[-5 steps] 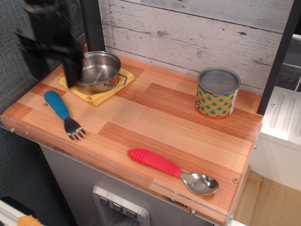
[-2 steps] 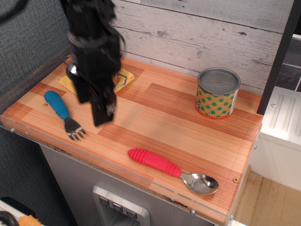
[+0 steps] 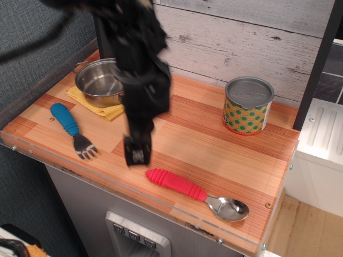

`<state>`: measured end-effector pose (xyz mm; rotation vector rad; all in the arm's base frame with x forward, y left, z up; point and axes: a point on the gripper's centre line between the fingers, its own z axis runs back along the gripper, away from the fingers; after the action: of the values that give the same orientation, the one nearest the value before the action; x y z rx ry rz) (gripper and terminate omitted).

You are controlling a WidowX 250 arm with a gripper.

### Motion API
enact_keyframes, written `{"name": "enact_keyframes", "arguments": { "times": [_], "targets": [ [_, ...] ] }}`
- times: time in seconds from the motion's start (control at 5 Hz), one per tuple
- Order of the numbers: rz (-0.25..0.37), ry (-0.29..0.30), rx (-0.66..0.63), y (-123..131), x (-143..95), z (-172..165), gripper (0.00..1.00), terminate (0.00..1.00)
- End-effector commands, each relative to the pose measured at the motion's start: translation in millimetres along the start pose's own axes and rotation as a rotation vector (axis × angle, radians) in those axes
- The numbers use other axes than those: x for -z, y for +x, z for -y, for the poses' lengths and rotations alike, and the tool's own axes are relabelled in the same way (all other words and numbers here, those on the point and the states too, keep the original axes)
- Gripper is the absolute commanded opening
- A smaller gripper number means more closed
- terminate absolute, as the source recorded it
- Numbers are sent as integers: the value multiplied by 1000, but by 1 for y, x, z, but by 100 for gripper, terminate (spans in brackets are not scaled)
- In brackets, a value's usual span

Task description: Move the red spoon to the left of the can.

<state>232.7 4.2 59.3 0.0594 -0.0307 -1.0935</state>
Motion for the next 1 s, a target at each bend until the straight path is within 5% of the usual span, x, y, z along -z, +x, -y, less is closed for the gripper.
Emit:
{"name": "enact_keyframes", "arguments": {
  "times": [0.0, 0.8],
  "targets": [
    [12, 55, 308, 16, 18, 21, 100, 0],
    [-11, 127, 215, 24, 49, 11, 100, 0]
  ]
}}
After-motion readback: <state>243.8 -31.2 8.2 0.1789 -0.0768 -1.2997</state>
